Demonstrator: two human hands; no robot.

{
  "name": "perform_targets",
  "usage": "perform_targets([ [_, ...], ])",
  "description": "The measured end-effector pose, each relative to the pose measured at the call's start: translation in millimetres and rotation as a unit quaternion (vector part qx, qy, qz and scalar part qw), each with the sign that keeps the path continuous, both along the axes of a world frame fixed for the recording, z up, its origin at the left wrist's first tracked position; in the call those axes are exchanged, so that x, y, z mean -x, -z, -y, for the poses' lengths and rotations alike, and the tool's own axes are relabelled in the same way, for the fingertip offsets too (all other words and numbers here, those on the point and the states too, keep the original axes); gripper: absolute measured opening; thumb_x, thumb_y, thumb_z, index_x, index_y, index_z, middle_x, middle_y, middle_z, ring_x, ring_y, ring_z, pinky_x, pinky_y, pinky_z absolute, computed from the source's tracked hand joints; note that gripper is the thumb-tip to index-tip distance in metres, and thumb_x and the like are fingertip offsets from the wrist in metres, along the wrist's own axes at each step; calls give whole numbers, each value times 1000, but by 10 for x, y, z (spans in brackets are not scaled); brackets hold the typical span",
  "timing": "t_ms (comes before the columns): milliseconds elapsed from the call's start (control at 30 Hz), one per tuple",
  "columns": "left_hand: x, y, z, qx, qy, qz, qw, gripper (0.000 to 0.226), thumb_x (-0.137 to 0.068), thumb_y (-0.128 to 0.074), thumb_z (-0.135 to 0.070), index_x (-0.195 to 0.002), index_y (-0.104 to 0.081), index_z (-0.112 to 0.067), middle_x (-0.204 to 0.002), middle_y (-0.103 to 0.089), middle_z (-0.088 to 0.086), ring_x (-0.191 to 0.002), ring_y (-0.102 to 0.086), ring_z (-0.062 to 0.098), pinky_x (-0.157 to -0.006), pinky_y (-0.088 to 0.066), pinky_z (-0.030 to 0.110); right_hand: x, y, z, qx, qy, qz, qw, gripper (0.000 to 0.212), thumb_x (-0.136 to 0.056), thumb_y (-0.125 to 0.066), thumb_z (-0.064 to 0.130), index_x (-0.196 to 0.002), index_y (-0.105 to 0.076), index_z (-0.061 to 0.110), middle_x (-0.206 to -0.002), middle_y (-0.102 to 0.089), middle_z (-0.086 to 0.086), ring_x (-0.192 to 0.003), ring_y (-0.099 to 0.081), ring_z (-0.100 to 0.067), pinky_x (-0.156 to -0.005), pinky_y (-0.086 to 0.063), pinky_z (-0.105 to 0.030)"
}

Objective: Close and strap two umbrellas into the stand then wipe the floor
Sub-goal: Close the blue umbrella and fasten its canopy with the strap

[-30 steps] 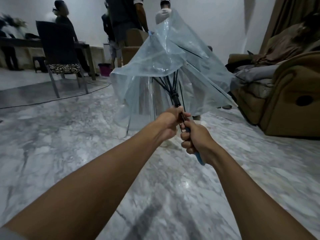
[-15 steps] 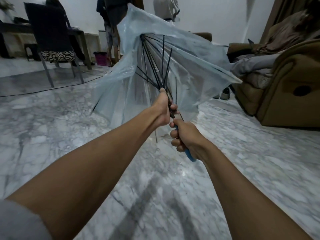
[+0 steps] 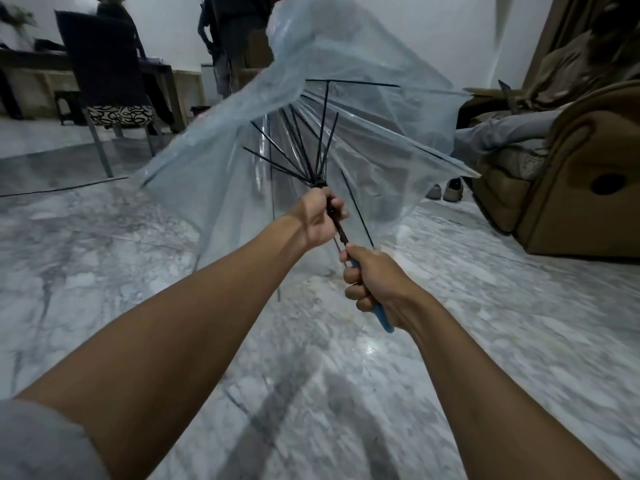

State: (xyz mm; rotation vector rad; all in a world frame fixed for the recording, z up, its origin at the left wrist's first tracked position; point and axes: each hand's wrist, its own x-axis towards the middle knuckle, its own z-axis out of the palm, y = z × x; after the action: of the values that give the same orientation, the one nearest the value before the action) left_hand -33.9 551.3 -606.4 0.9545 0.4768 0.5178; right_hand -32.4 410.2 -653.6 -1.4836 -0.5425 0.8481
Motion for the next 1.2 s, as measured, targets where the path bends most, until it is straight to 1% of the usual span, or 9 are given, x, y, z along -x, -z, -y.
perform_targets([
  [267, -10, 5, -49, 24, 25, 46, 998, 42, -106, -23, -42, -81, -40, -14, -45, -26, -7, -46, -22, 10, -35, -27, 18, 28, -45, 25, -15, 1, -5, 1000, 23, -102, -40, 32, -89, -51, 17, -54, -29, 6, -42, -21, -9, -37, -19, -18],
  [367, 16, -31, -4, 18, 22, 67, 997, 43, -107, -24, -37, -72, -35, -16, -56, -25, -4, -32, -27, 7, -41, -28, 22, 1, -66, 66, -15, 0, 9, 1000, 25, -103, -40, 35, -92, -53, 17, -53, -32, 6, -40, -23, -9, -36, -20, -18],
  [467, 74, -15, 76, -17, 45, 28, 998, 46, -106, -20, -41, -70, -32, -16, -43, -30, -5, -33, -36, 12, -58, -33, 28, -20, -80, 84, -8, 3, 31, 999, 27, -104, -40, 36, -93, -54, 16, -50, -35, 7, -39, -25, -8, -36, -21, -18],
  [567, 124, 13, 197, -39, 75, -13, 996, 46, -106, -16, -43, -72, -31, -17, -46, -42, -2, -59, -55, 19, -59, -34, 29, -12, -103, 43, -18, 12, 37, 999, 25, -104, -38, 34, -94, -52, 16, -49, -34, 8, -38, -24, -8, -37, -19, -18],
  [733, 135, 92, 297, -42, 112, -16, 993, 44, -105, -19, -47, -74, -33, -19, -53, -61, 3, -80, -66, 25, -32, -30, 11, -11, -100, 2, -29, 28, 17, 999, 25, -105, -36, 36, -87, -42, 20, -53, -31, 6, -39, -22, -8, -39, -16, -17],
  [833, 146, 138, 303, -35, 116, -19, 992, 43, -106, -19, -45, -76, -34, -18, -65, -61, 9, -84, -66, 31, -41, -49, 20, -17, -59, 17, -19, 32, 25, 999, 24, -105, -35, 35, -90, -44, 19, -53, -33, 6, -39, -24, -8, -38, -18, -17],
  [900, 155, 179, 313, -39, 120, -27, 992, 42, -106, -20, -45, -76, -34, -18, -68, -60, 11, -83, -66, 32, -42, -51, 21, -19, -41, 22, -15, 31, 25, 999, 26, -105, -35, 35, -87, -45, 19, -54, -34, 5, -39, -25, -8, -38, -18, -17],
  [1000, 146, 237, 310, -69, 124, -44, 989, 43, -105, -21, -46, -74, -34, -20, -59, -62, 6, -74, -64, 26, -36, -26, 17, -26, -46, 15, -12, 36, 26, 999, 30, -105, -35, 34, -83, -48, 19, -54, -33, 5, -41, -24, -8, -40, -17, -17],
  [1200, 158, 237, 344, -111, 151, -71, 980, 67, -99, -21, -19, -40, -51, -17, -61, -56, 5, -42, -22, 11, -55, -25, 24, -47, -48, -42, -22, 39, -6, 999, 34, -105, -35, 38, -78, -46, 21, -52, -31, 6, -42, -20, -9, -40, -15, -17],
])
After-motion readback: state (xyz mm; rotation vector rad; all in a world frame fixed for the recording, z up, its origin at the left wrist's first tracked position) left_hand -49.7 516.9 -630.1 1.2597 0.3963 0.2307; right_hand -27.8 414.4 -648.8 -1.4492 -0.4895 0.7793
